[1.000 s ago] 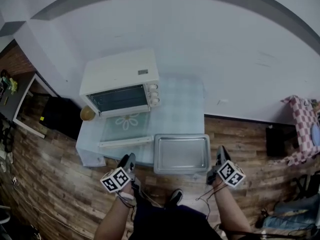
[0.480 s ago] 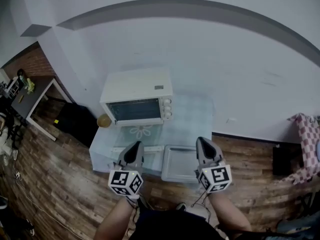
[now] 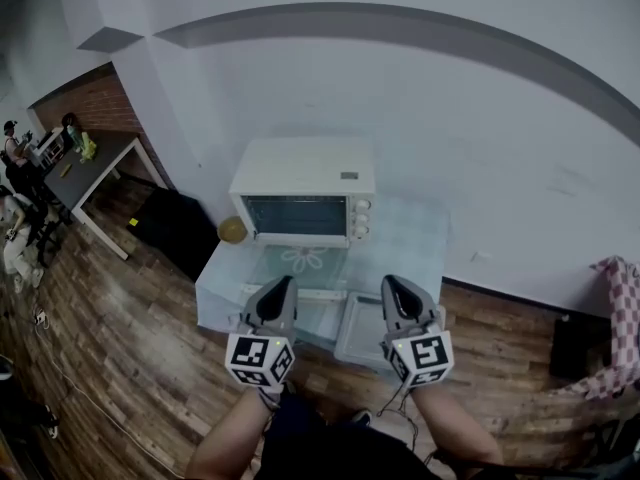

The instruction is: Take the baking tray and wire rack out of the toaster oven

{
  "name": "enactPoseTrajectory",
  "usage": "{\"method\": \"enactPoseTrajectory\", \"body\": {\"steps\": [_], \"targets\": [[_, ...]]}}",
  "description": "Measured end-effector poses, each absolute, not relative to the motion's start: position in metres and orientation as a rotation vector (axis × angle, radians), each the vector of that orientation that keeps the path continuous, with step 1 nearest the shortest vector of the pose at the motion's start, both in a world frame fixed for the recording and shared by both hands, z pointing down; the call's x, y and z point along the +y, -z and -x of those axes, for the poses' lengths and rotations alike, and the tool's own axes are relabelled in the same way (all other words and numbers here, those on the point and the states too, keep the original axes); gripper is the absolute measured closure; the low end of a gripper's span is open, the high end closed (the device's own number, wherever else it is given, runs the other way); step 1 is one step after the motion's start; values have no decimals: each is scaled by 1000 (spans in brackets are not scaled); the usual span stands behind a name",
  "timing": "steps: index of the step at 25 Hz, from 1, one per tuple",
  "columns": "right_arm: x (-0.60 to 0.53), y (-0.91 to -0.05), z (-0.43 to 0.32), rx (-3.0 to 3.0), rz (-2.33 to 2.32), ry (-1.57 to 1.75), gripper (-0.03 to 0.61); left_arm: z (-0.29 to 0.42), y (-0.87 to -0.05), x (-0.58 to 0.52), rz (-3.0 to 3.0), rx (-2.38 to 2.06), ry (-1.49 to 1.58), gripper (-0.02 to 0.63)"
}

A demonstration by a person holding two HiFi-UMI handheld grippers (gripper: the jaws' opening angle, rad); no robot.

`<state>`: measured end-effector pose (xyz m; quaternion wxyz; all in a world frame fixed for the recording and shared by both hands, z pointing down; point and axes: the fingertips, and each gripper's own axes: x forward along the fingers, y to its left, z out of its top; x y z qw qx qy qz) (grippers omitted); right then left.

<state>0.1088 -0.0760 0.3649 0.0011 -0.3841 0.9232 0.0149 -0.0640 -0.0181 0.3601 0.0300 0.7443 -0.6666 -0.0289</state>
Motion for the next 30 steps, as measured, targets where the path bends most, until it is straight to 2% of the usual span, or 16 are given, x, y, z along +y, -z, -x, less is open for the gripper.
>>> {"method": "enactPoseTrajectory", "body": {"steps": [9, 24, 26, 30], "targets": [[-109, -414, -65, 2965, 1251, 49, 572, 148, -408, -49, -2127, -2059, 118, 603], [-225, -461, 35, 2959, 1388, 265, 571, 256, -490, -208, -1967, -1823, 202, 600], [-239, -468, 46, 2955, 1410, 286, 571, 267, -504, -230, -1935, -1786, 229, 581], [-256, -479, 57, 2944, 1466, 322, 572, 282, -530, -266, -1859, -1724, 282, 503]]}}
